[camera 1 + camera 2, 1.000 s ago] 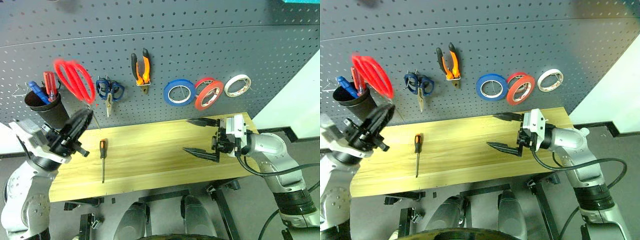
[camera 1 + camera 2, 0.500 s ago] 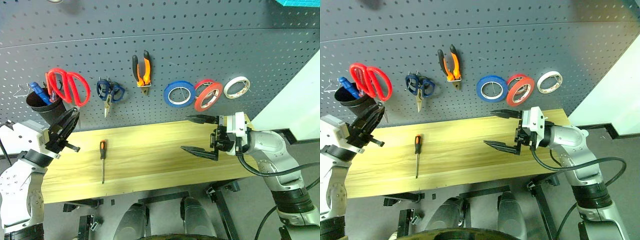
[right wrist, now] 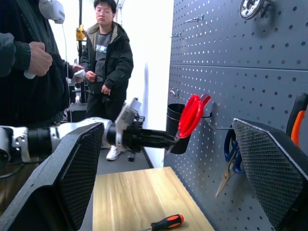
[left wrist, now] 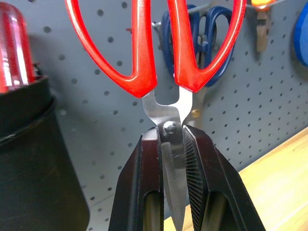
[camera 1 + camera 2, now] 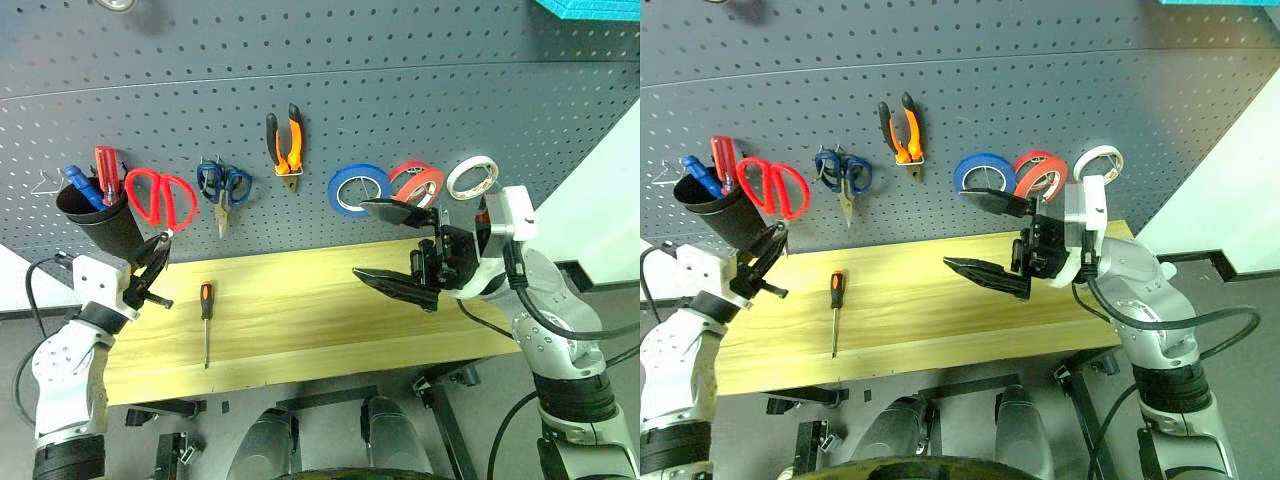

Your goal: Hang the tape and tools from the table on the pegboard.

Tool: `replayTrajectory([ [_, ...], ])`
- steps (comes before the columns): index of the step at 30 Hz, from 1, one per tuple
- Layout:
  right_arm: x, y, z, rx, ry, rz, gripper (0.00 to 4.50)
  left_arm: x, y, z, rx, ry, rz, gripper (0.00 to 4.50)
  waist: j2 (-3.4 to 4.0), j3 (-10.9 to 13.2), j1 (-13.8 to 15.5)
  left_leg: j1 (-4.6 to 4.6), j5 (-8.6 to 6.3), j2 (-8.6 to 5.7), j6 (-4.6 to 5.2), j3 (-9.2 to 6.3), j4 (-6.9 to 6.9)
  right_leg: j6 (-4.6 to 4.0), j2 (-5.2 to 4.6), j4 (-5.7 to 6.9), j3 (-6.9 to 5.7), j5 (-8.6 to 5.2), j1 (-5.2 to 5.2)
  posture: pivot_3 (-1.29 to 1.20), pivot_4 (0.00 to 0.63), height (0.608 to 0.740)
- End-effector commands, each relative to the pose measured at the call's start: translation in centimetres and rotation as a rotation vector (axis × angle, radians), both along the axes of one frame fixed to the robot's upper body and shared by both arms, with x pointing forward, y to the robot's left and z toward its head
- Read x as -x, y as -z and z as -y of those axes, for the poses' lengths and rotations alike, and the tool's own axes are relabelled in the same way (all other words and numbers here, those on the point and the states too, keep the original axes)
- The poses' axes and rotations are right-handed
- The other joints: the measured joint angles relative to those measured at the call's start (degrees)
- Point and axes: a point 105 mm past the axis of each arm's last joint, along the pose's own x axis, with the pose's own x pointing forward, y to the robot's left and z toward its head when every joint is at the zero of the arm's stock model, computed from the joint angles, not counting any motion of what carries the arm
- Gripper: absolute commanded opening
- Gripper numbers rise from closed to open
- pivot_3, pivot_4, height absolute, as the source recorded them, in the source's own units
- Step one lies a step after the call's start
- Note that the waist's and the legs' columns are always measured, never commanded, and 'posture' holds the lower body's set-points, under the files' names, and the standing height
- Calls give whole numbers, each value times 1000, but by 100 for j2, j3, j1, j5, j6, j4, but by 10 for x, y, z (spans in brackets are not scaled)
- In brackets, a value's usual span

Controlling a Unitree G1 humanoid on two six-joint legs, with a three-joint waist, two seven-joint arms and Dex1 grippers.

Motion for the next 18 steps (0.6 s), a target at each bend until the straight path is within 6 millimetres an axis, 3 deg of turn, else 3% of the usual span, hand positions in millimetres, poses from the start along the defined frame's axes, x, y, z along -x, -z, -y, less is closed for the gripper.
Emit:
replayTrajectory([
  [1,9,-9,-5,0,-25,37,4500,-8,-11,7,-37,16,52,268,2,-6,-1,0,0,0,0,0,0,1,0,1,0,0,0,-28,96,738],
  [7,11,-9,-4,11,-11,35,4500,-17,-6,12,-71,33,34,268,10,-16,-19,1,0,0,0,0,-1,2,0,0,0,1,-1,-40,95,738],
  [18,6,10,3,89,29,45,4500,-30,13,-2,-52,-11,-47,268,6,-64,-29,2,0,0,0,0,0,4,0,1,0,2,-1,-42,87,738],
])
